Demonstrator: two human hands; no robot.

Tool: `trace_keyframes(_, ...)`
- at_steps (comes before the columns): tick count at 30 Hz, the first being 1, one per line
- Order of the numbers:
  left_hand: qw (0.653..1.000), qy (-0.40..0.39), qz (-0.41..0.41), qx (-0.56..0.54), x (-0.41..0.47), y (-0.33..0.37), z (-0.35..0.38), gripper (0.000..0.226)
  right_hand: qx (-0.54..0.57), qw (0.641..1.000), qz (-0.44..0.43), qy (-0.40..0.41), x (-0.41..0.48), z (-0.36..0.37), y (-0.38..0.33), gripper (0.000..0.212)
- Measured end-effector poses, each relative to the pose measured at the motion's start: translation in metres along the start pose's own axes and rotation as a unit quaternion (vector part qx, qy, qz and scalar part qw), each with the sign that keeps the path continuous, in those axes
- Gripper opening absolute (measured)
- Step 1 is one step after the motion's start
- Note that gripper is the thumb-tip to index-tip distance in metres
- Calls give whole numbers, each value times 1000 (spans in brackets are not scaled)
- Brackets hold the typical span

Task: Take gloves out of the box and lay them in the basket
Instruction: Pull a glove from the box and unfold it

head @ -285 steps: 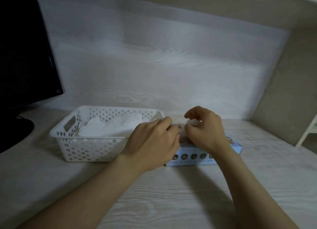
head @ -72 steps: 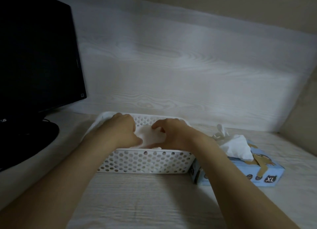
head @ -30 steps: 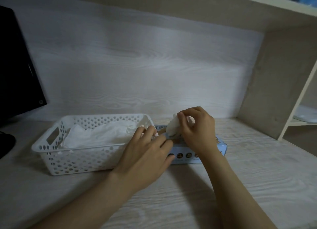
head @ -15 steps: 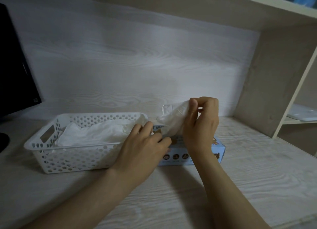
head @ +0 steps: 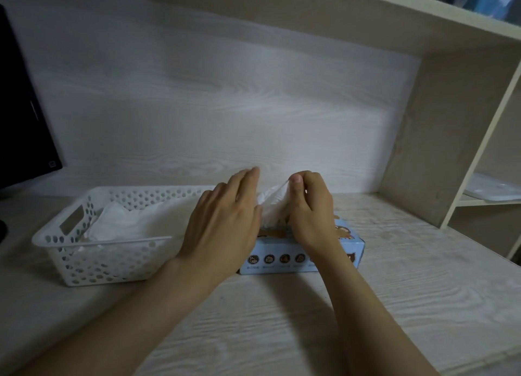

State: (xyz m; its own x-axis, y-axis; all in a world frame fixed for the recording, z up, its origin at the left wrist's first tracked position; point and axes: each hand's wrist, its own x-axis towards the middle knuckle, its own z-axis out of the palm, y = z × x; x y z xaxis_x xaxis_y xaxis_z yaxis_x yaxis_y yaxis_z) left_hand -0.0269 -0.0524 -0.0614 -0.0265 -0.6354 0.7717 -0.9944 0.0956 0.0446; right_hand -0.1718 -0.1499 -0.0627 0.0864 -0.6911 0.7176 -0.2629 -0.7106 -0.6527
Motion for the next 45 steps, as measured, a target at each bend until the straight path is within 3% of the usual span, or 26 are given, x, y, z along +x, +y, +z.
trace_keyframes(2,997,-65,-27,-22,12,-1,-3,61,4,1000,0,-9,0,1,1,29)
trace_keyframes(6,985,-97,-71,-125,42,-4,-9,11,9,999,21,-28,-1,2,-1,29)
trace_keyframes(8,973,-80,-111,-186,55,-4,-5,11,13,998,30,-45,-3,0,-1,23)
trace_keyframes(12,947,-94,-186,-246,75,-1,2,19,-61,996,-12,-68,-4,1,4,43)
trace_keyframes(16,902,-108,-262,-326,81,-2,11,24,-77,996,-8,-53,-2,4,10,43)
trace_keyframes(22,844,-94,-292,-441,78,2,15,26,-113,992,16,-54,-3,4,11,48)
trace_keyframes(27,799,-7,-330,-503,90,-3,8,22,-137,987,33,-75,-4,-1,7,70)
trace_keyframes(31,778,46,-353,-518,92,-3,6,21,-152,983,74,-74,-4,0,8,72)
trace_keyframes(36,802,72,-343,-484,90,0,17,25,-179,971,85,-133,-5,-4,4,60)
trace_keyframes(41,774,121,-355,-510,93,-9,14,22,-205,971,74,-95,-5,-2,2,39)
trace_keyframes(45,816,229,-291,-444,92,-8,3,19,-219,968,113,-49,-5,-2,3,31)
